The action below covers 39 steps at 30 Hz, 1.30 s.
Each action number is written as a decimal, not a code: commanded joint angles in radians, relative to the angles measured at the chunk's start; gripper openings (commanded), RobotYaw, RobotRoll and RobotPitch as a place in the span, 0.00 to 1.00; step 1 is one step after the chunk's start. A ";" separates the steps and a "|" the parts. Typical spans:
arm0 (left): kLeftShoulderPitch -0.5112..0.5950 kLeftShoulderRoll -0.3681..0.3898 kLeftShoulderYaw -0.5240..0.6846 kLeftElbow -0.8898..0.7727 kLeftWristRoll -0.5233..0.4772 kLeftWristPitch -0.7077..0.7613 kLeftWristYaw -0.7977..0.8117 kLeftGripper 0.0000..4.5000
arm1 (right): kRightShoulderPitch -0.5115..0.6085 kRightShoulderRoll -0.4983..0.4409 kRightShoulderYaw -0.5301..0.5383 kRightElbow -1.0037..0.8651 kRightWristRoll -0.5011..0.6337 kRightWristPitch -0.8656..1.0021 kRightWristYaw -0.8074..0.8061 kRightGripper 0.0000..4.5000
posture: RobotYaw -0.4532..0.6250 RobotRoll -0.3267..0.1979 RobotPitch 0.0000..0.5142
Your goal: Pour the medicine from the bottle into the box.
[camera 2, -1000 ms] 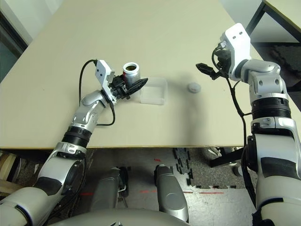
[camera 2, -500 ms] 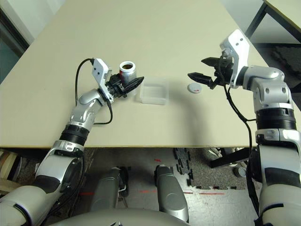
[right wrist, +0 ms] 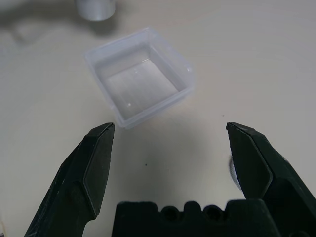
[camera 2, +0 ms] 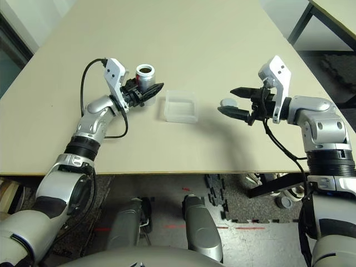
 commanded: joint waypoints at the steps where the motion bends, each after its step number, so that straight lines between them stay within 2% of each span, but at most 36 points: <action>1: -0.035 0.017 -0.018 0.041 0.048 -0.007 0.008 0.58 | 0.021 -0.007 0.016 -0.017 0.004 0.000 0.011 1.00 | 0.19 0.62 0.27; 12: -0.093 0.026 -0.027 0.090 0.112 -0.017 0.006 0.58 | 0.039 -0.011 0.021 -0.006 -0.003 -0.033 0.029 1.00 | 0.18 0.62 0.25; 17: -0.110 0.030 -0.077 0.078 0.172 -0.045 -0.002 0.58 | 0.044 -0.009 0.025 -0.006 -0.005 -0.040 0.027 1.00 | 0.19 0.62 0.24; 21: -0.139 0.061 -0.212 0.077 0.349 -0.187 0.046 0.58 | 0.043 -0.007 0.029 -0.004 -0.005 -0.043 0.026 1.00 | 0.19 0.62 0.24; 26: -0.215 0.090 -0.347 0.140 0.557 -0.349 0.185 0.58 | 0.042 -0.002 0.035 -0.006 -0.004 -0.043 0.020 1.00 | 0.19 0.62 0.24; 29: -0.252 0.095 -0.393 0.187 0.635 -0.411 0.263 0.58 | 0.043 -0.001 0.038 -0.007 -0.001 -0.043 0.017 1.00 | 0.19 0.62 0.24; 32: -0.339 0.130 -0.563 0.244 0.897 -0.491 0.487 0.58 | 0.041 0.003 0.040 -0.007 0.000 -0.040 0.013 1.00 | 0.19 0.62 0.23; 33: -0.379 0.140 -0.648 0.270 1.014 -0.486 0.588 0.58 | 0.040 0.005 0.041 -0.006 0.000 -0.040 0.012 1.00 | 0.19 0.62 0.23; 34: -0.412 0.138 -0.701 0.300 1.084 -0.482 0.662 0.58 | 0.039 0.007 0.042 -0.005 -0.001 -0.041 0.010 1.00 | 0.20 0.62 0.23; 39: -0.508 0.085 -0.823 0.449 1.215 -0.491 0.824 0.58 | 0.033 0.015 0.044 0.002 -0.004 -0.042 0.003 1.00 | 0.20 0.62 0.23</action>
